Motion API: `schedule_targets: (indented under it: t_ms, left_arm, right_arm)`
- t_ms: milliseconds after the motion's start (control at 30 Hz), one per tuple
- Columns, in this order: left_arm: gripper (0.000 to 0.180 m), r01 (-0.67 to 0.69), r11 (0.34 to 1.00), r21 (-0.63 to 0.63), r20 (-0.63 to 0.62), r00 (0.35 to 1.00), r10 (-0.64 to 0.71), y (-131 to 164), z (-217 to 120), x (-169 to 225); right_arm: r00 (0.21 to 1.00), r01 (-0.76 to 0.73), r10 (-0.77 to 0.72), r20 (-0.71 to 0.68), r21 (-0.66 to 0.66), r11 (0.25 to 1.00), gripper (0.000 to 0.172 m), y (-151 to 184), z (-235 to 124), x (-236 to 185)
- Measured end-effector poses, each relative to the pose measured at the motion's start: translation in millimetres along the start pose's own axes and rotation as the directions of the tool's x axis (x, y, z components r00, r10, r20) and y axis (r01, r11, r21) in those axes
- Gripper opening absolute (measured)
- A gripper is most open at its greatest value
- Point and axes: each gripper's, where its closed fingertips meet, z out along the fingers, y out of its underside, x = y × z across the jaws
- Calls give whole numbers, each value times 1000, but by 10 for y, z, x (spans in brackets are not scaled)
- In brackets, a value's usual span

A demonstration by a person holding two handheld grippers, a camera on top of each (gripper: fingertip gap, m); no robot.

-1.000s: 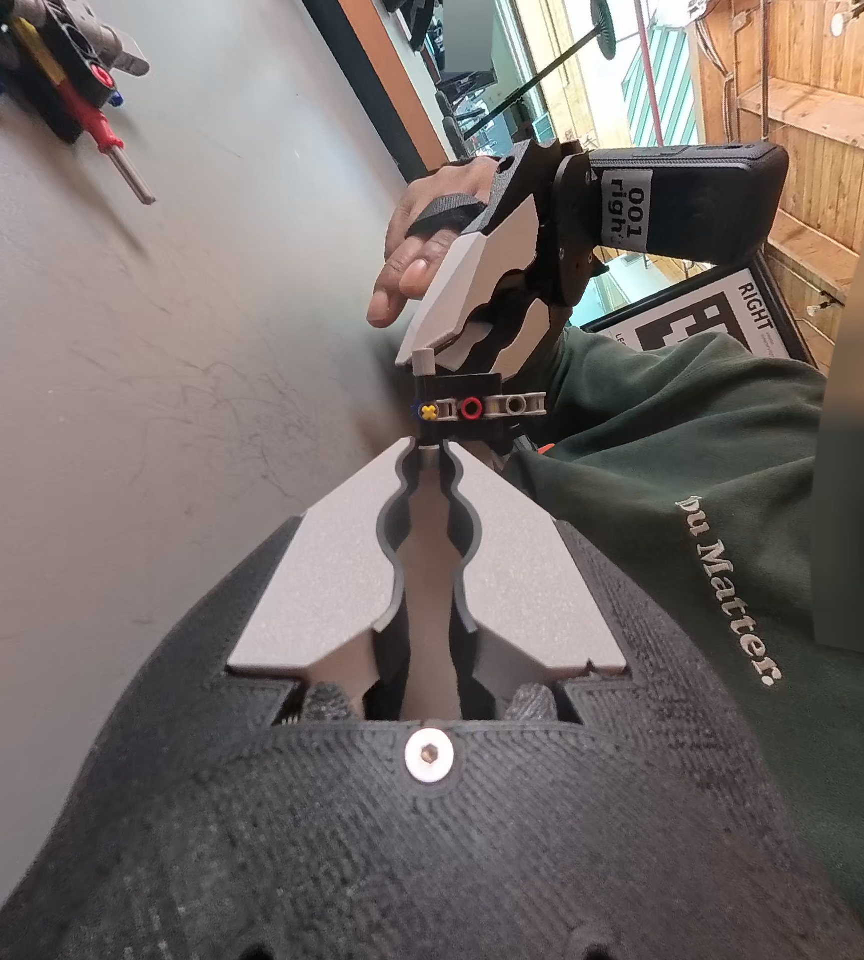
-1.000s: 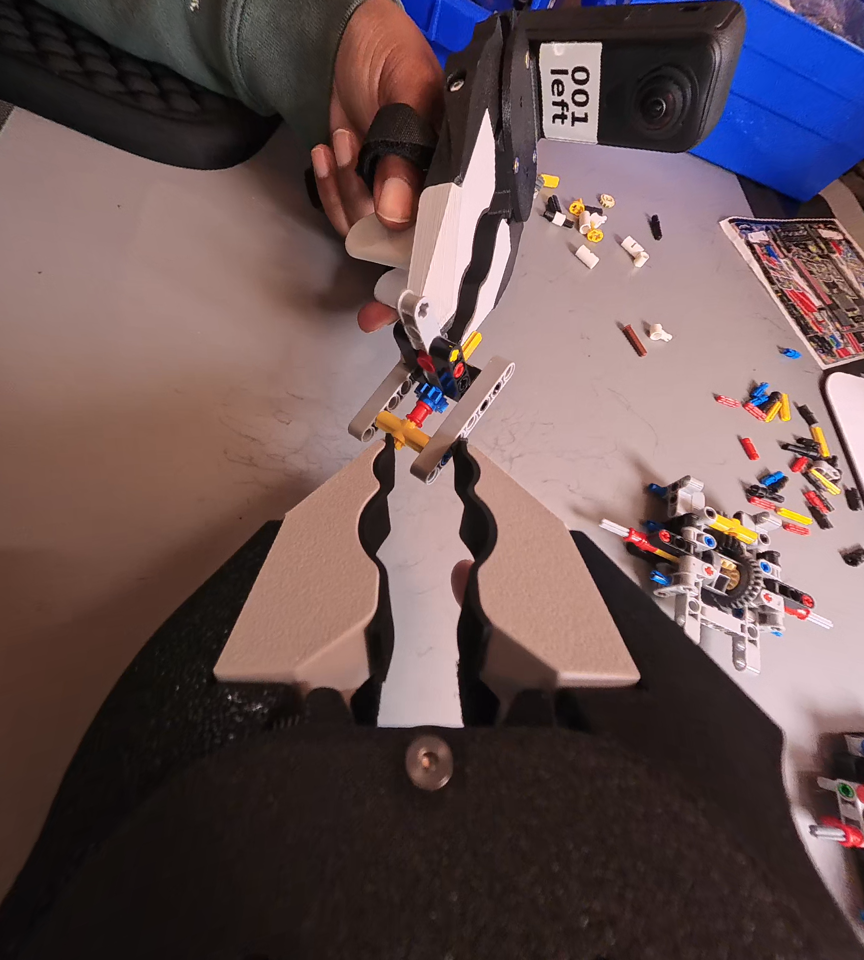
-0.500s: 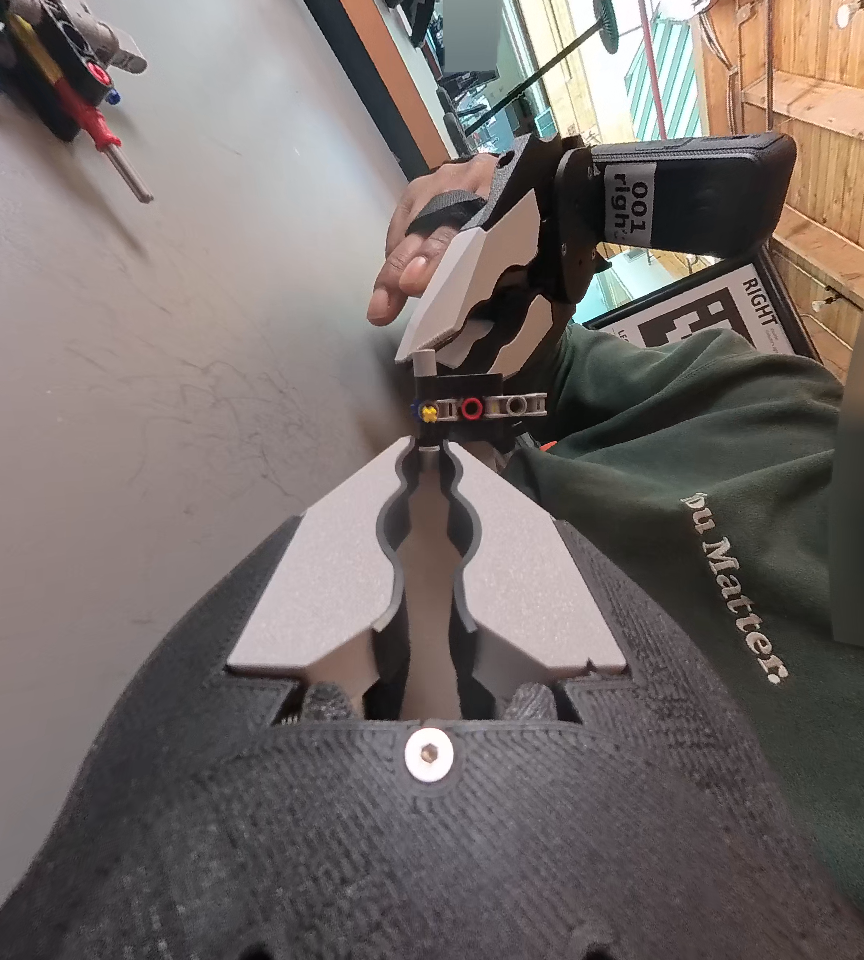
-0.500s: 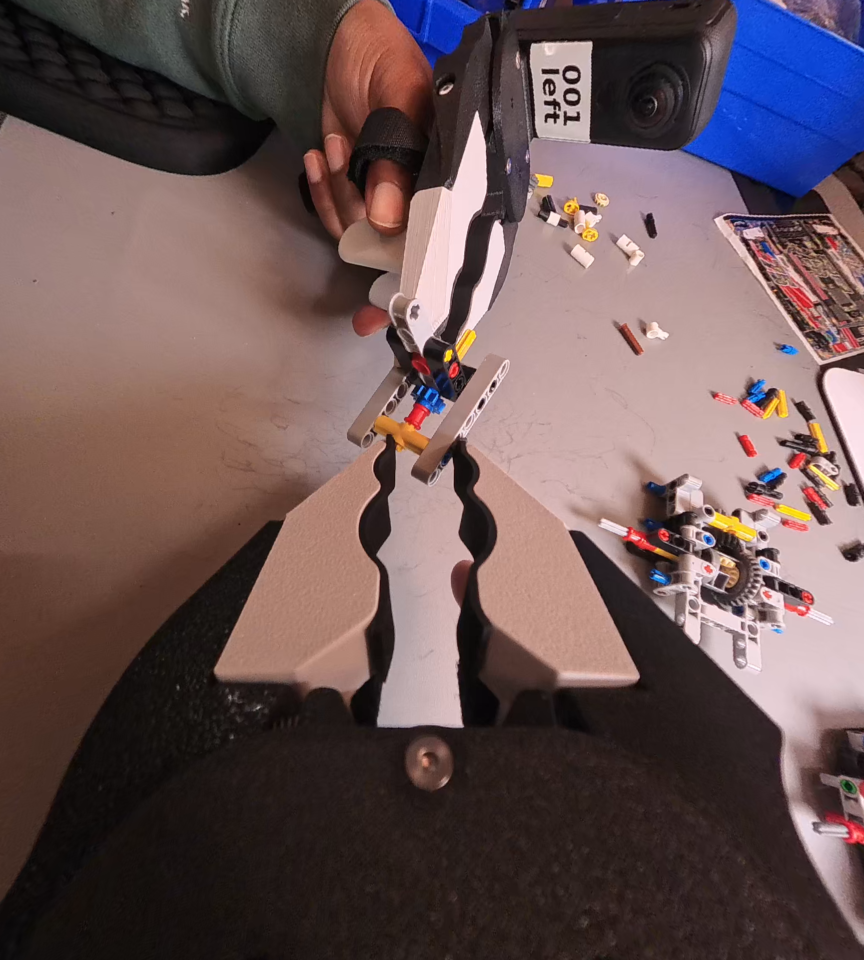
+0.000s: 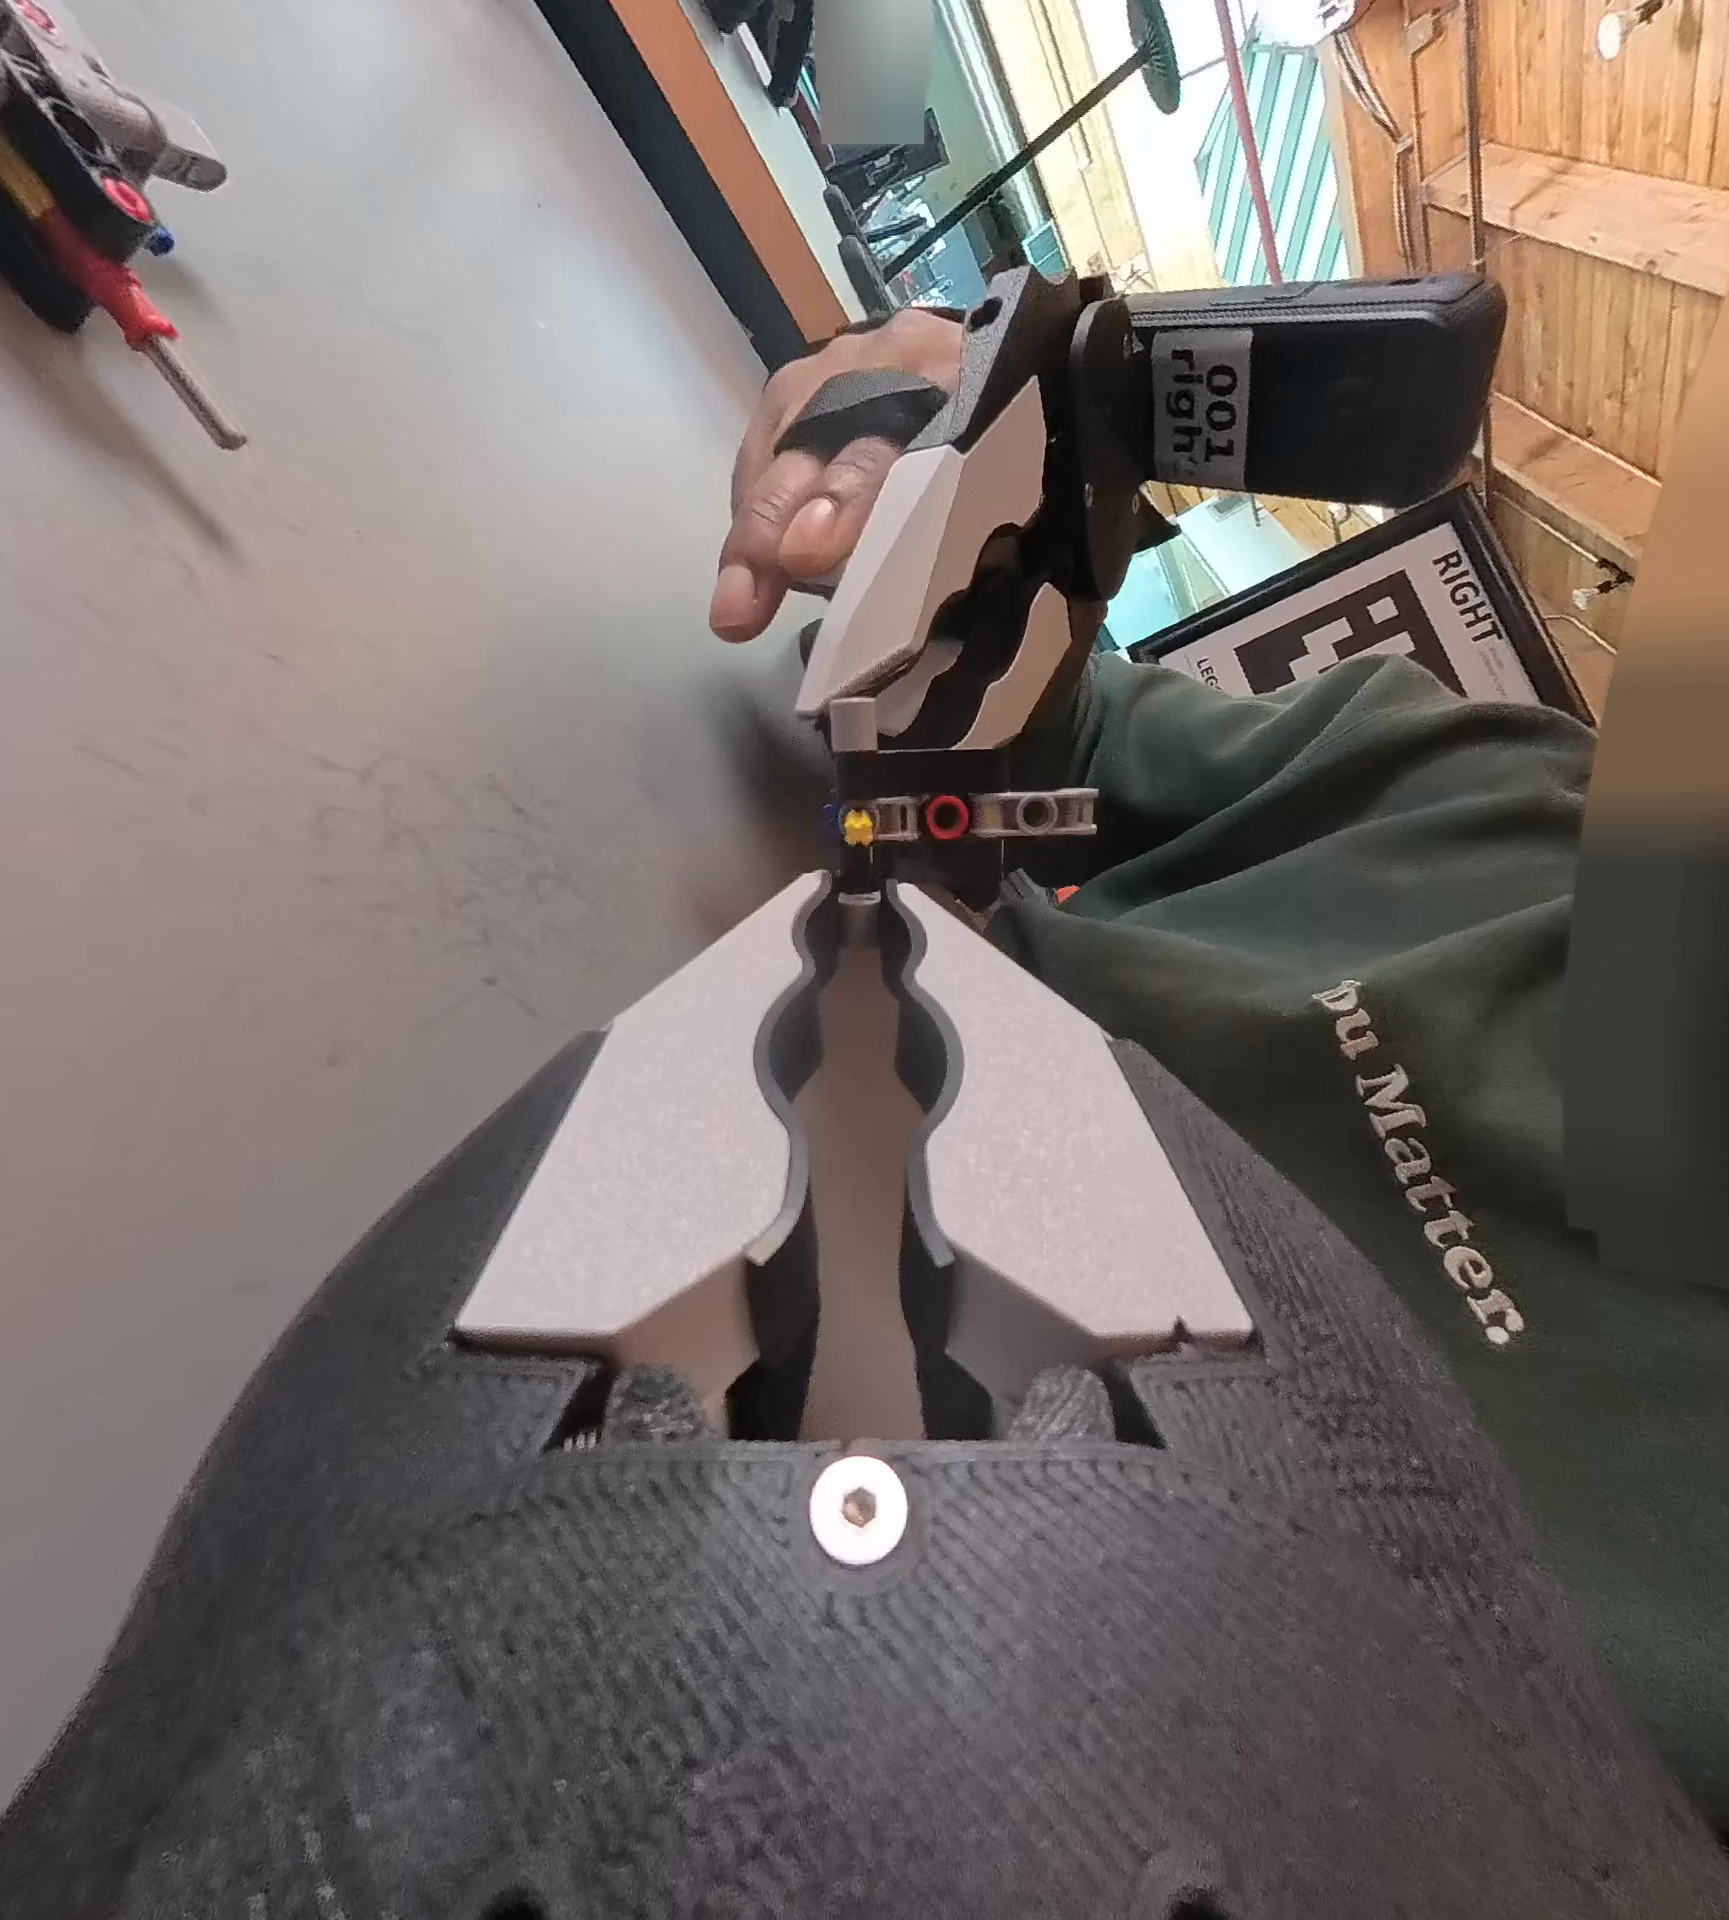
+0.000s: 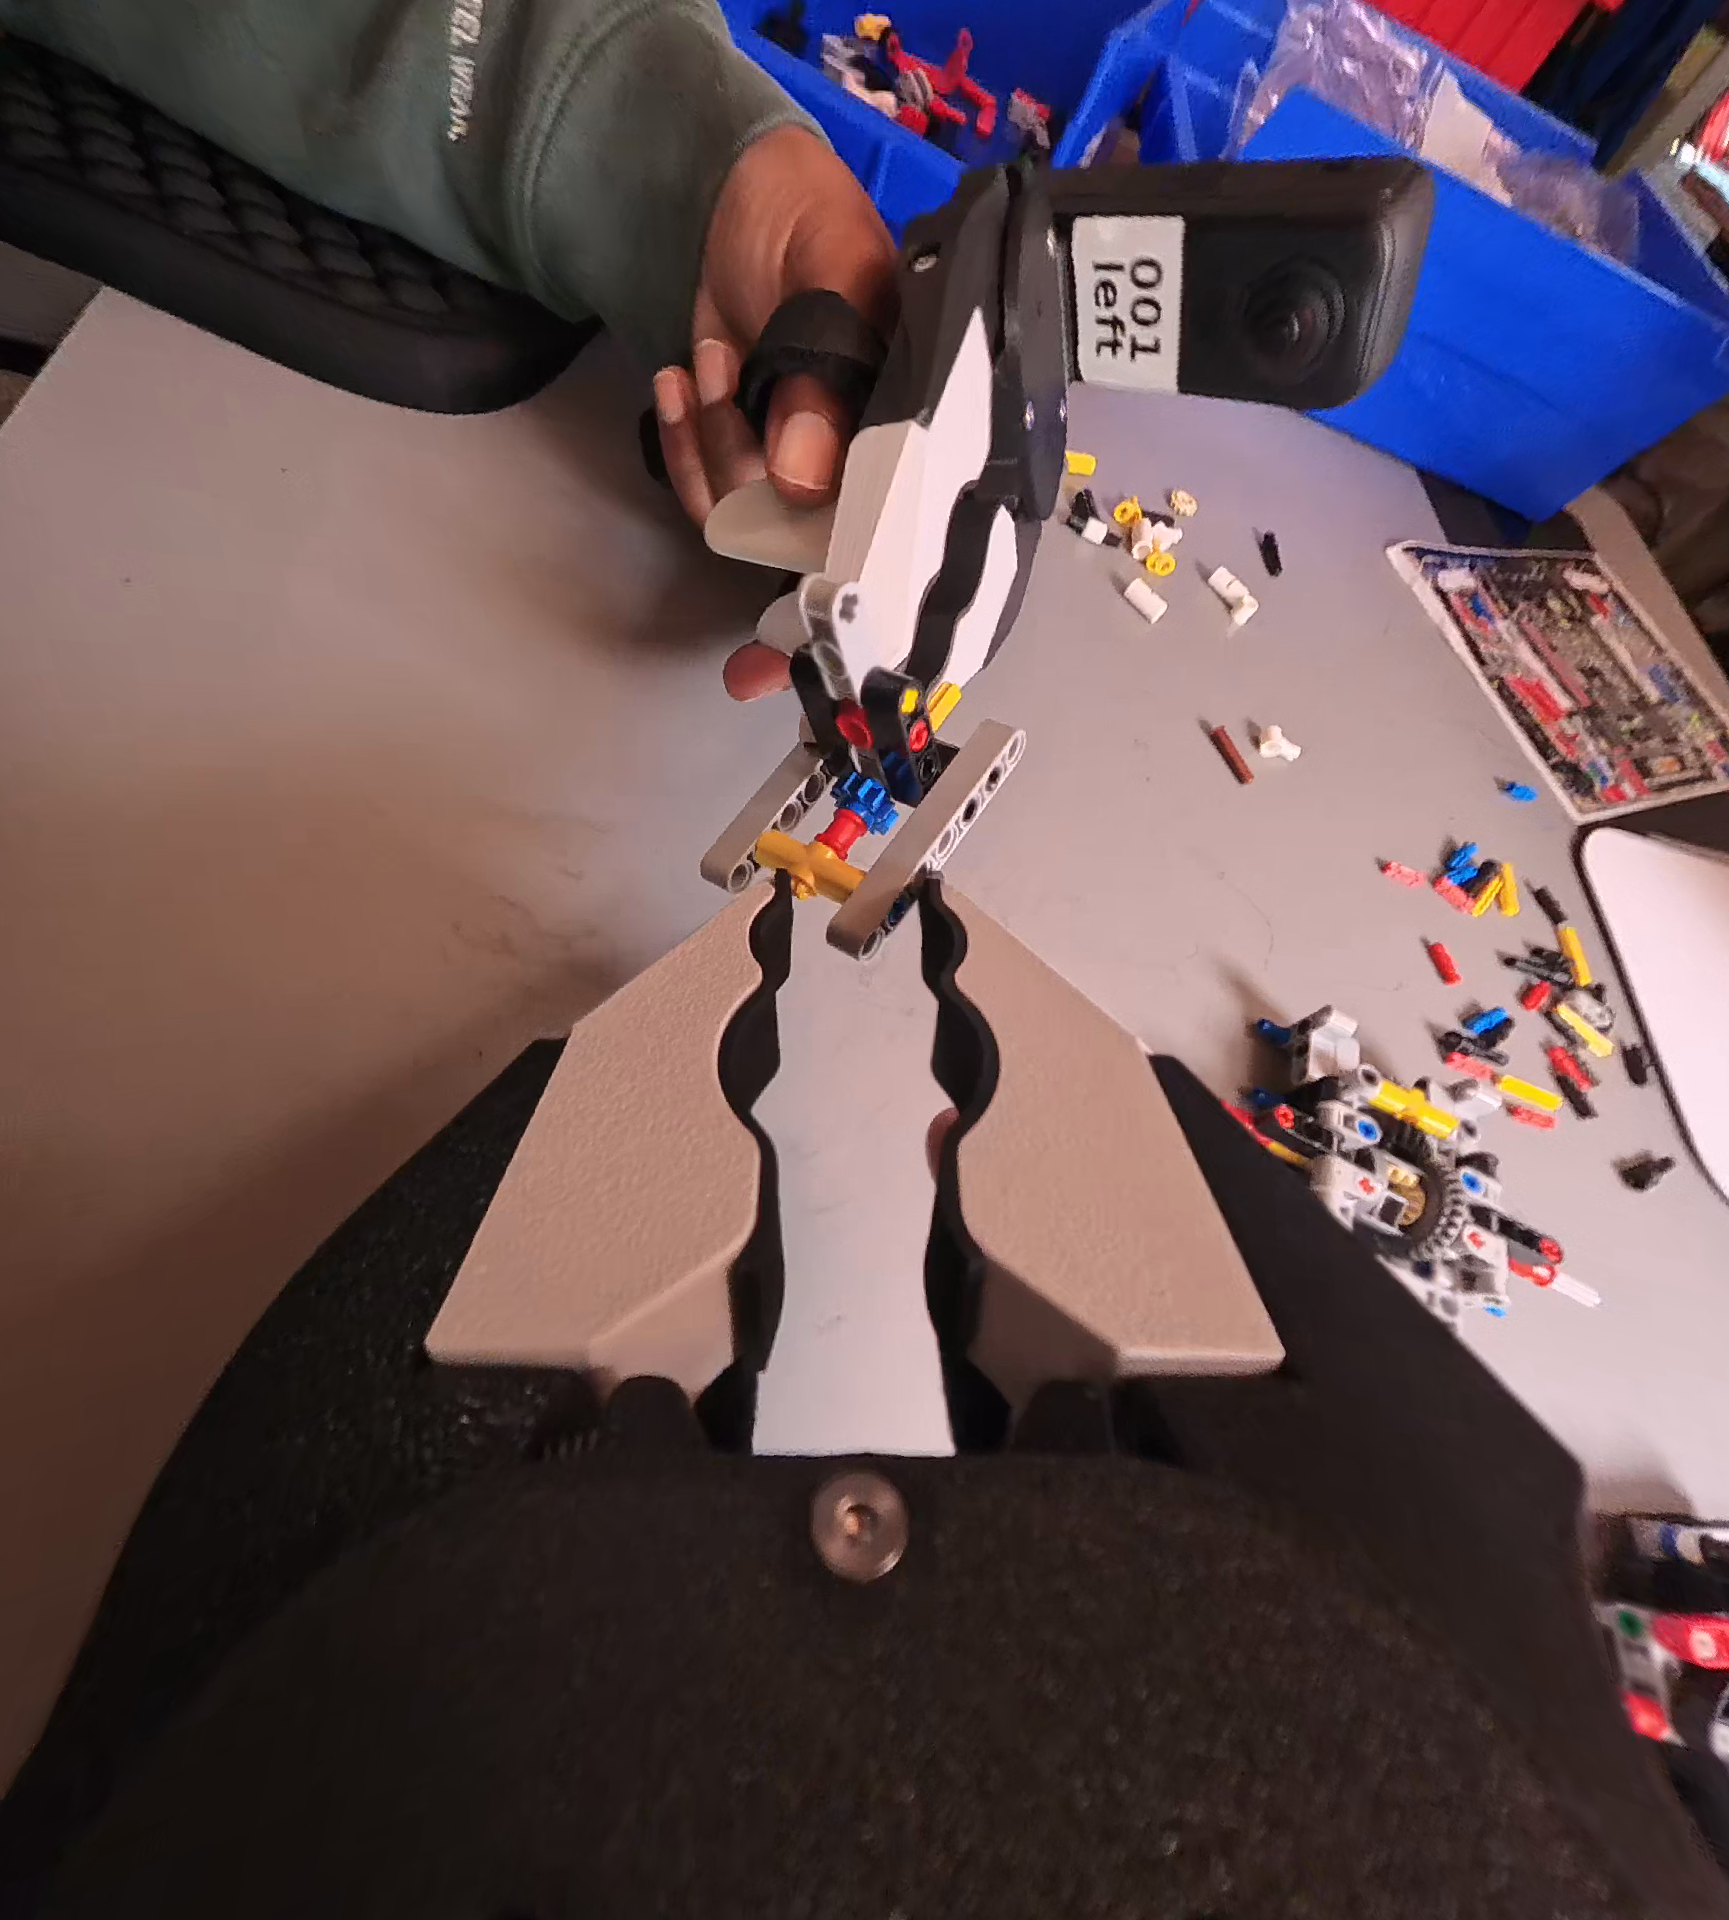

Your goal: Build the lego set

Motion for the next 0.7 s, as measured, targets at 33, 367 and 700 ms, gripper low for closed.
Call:
schedule_targets:
  t_ms: [33, 367, 700]
  left_arm:
    - [6, 4, 1000, -5, -10, 1000, -4, 10, 9, 10]
    - [6, 18, 999, -38, -31, 999, -19, 81, 54, 26]
    - [6, 14, 1000, -12, -18, 1000, -14, 31, 33, 16]
  right_arm:
    - [1000, 29, -29, 2, 7, 1000, 23, -3, -9, -19]
    - [998, 53, -53, 38, -14, 998, 17, 39, -22, -77]
    - [999, 45, -45, 16, -7, 999, 20, 41, -20, -40]
